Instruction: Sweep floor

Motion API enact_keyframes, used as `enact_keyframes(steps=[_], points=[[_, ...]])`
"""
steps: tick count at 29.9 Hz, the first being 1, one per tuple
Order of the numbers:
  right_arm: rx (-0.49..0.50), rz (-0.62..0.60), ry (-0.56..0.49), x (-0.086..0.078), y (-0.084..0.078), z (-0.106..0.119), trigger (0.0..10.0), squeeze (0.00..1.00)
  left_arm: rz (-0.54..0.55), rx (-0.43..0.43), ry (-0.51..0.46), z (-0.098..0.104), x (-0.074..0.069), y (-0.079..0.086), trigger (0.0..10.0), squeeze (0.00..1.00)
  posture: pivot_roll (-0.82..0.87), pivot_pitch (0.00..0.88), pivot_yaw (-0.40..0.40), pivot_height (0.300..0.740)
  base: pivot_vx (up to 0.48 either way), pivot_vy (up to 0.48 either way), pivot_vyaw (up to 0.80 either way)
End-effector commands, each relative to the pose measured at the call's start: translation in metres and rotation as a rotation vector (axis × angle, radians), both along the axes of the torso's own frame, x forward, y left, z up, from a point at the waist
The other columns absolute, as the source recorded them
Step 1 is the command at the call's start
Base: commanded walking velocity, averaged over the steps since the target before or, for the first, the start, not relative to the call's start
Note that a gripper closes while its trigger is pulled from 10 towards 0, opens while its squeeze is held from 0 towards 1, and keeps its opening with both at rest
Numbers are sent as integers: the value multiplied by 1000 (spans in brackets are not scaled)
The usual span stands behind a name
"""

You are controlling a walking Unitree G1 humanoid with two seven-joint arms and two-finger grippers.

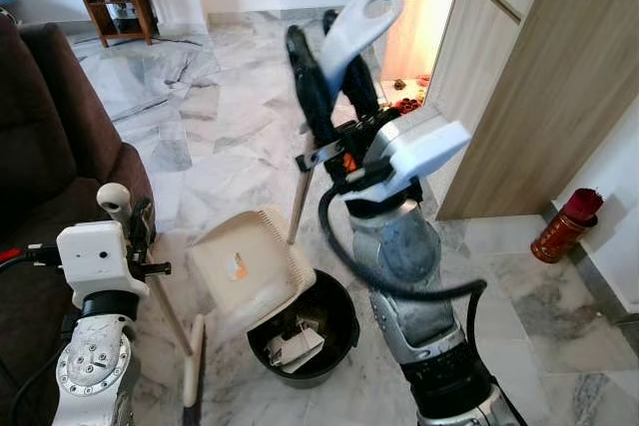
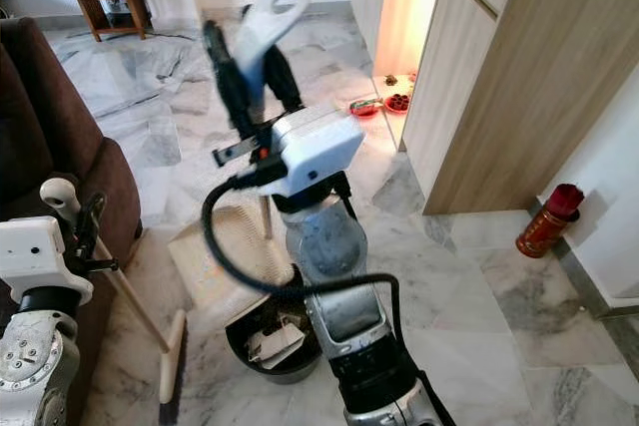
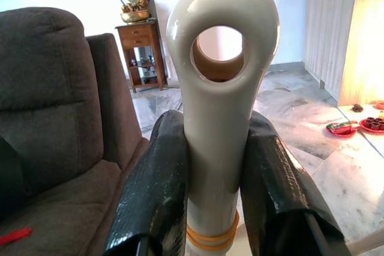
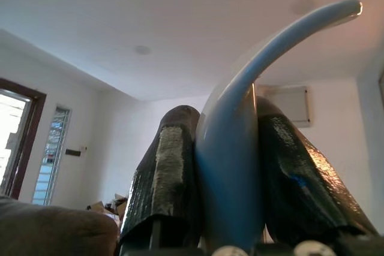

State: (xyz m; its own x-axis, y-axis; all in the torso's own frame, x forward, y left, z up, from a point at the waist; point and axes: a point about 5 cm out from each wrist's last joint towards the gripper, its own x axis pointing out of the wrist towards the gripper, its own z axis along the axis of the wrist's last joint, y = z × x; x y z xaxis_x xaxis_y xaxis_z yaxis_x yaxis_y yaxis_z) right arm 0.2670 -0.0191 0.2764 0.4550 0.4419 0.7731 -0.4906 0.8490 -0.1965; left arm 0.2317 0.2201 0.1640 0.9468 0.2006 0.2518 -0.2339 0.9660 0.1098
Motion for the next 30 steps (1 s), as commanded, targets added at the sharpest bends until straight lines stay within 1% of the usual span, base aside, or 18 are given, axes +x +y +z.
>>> enact_keyframes(steps=[1, 6, 9, 14, 16, 19, 22, 30], points=[[10, 19, -86, -12, 0, 14, 10000, 0, -9, 24, -51, 9, -1, 0, 10000, 0, 82, 63, 24, 740, 0, 0, 0], [-10, 8, -90, -13, -1, 13, 10000, 0, -8, 23, -49, 9, -1, -1, 10000, 0, 80, 79, 21, 740, 0, 0, 0], [-62, -14, -125, -13, -3, 11, 10000, 0, -6, 22, -47, 8, -2, 0, 10000, 0, 80, 84, 21, 740, 0, 0, 0], [-104, -45, -144, -9, -7, 9, 10000, 0, -4, 24, -47, 9, -1, 0, 10000, 0, 79, 89, 24, 740, 0, 0, 0], [-133, -58, -172, -9, -7, 9, 10000, 0, -4, 26, -47, 9, -1, 1, 10000, 0, 78, 89, 24, 740, 0, 0, 0], [-136, -58, -173, -10, -7, 8, 10000, 0, -4, 26, -47, 9, -1, 1, 10000, 0, 79, 87, 25, 740, 0, 0, 0], [-187, -51, -231, -17, -2, 8, 10000, 0, -7, 25, -49, 9, -1, 1, 10000, 0, 78, 88, 25, 740, 0, 0, 0], [-239, -31, -281, -25, 6, 4, 10000, 0, -7, 28, -51, 10, -1, 1, 10000, 0, 74, 74, 26, 740, 0, 0, 0]])
